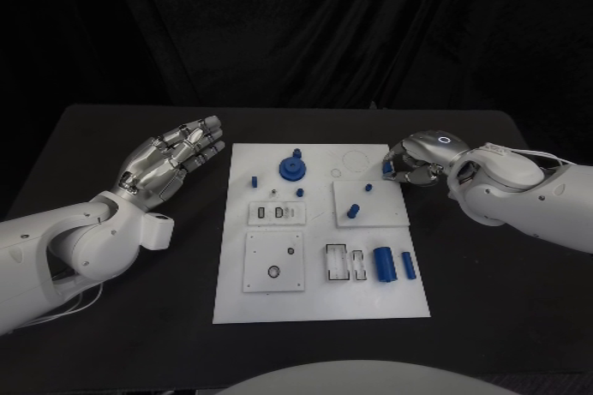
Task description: Assemble the parts on the task board
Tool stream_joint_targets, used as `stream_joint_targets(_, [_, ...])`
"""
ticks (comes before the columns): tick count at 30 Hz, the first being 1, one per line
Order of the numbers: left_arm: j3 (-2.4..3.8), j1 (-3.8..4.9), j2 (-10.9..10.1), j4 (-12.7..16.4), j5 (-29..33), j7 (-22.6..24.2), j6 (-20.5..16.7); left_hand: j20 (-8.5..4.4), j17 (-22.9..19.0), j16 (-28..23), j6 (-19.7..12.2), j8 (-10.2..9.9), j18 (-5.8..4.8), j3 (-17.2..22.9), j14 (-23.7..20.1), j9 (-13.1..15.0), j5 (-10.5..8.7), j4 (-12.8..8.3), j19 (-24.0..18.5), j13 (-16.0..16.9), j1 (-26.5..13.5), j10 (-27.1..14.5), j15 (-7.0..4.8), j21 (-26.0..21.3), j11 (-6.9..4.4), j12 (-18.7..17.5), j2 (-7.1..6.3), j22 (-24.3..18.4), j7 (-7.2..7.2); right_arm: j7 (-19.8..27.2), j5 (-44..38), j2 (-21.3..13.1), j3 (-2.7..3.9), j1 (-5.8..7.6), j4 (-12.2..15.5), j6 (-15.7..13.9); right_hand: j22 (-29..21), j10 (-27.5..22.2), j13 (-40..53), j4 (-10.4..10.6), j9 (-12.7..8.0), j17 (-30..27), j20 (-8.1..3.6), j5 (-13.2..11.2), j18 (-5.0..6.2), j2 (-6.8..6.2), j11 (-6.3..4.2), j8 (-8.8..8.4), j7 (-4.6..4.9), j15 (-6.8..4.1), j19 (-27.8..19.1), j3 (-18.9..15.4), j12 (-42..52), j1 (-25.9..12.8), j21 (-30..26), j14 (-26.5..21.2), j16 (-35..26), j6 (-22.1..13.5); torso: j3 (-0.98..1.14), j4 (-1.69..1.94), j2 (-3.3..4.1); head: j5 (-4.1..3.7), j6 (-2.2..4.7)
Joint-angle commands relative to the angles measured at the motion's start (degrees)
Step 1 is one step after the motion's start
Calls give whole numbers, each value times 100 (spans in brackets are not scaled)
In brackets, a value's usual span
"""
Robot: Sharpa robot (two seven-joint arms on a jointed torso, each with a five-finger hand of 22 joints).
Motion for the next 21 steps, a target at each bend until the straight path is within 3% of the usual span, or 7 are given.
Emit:
stream_joint_targets(1, [5, -10, 13, 3, 16, 125, 85, 39, 7, 19, -22, 19, 52, 19, -16, -3, 24, 1, -8, 1, 51, -11, 38, 9, 45, 19, -24, 5, 0, 1, -17, 3, -4, -25, 0, -125, 1377, 587, 1509, -32, 67, 1507, 21, 54, 56, -4, 21, 71, -2, 33, 342, -5, 15, 64, -20, 605, 17, 102, -3, 2, -1, -4, -2])
stream_joint_targets(3, [5, -10, 16, 1, 16, 117, 89, 39, 7, 19, -22, 19, 52, 19, -16, -3, 24, 1, -8, 1, 51, -11, 38, 9, 45, 19, -24, 5, 0, 6, -17, 5, -3, -26, 0, -147, 1375, 587, 1509, -42, 154, 1507, 14, 89, 57, 4, 13, 153, -7, 26, 339, -18, 15, 78, -26, 605, 17, 188, -2, 2, 1, -5, -2])
stream_joint_targets(4, [5, -11, 17, 0, 16, 114, 91, 39, 7, 19, -22, 19, 52, 19, -16, -3, 24, 1, -8, 1, 51, -11, 38, 9, 45, 19, -24, 5, 0, 7, -17, 5, -3, -26, 0, -153, 1373, 587, 1509, -78, 270, 1507, 2, 187, 59, 21, 0, 296, -24, 17, 335, -24, 15, 117, -33, 605, 17, 316, -1, 3, 1, -6, -2])
stream_joint_targets(11, [5, -13, 18, -5, 16, 94, 94, 39, 7, 19, -22, 19, 52, 19, -16, -3, 24, 1, -8, 1, 51, -11, 38, 9, 45, 19, -24, 5, 0, 24, -17, -3, -3, -27, 8, -246, 1374, 587, 1509, -146, 516, 1507, -20, 352, 59, 101, -29, 517, -61, -10, 337, -25, 15, 195, -36, 605, 17, 329, -2, 2, -1, 2, -9])
stream_joint_targets(13, [5, -13, 17, -7, 17, 90, 96, 39, 7, 19, -22, 19, 52, 19, -16, -3, 24, 1, -8, 1, 51, -11, 38, 9, 45, 19, -24, 5, 0, 42, -17, -14, -3, -27, 21, -336, 1372, 587, 1509, -194, 638, 1507, -34, 447, 60, 141, -47, 641, -80, -22, 335, -15, 15, 251, -41, 605, 17, 366, -1, 2, -1, 4, -10])
stream_joint_targets(21, [5, -15, 2, -1, 17, 78, 82, 39, 7, 19, -22, 19, 52, 19, -16, -3, 24, 1, -8, 1, 51, -11, 38, 9, 45, 19, -24, 5, 0, 125, -17, -125, 8, 7, 244, -832, 1383, 587, 1509, -253, 846, 1507, -55, 554, 52, 200, -73, 853, -111, -48, 356, -2, 15, 328, -13, 605, 17, 425, -2, 4, -1, 37, -23])
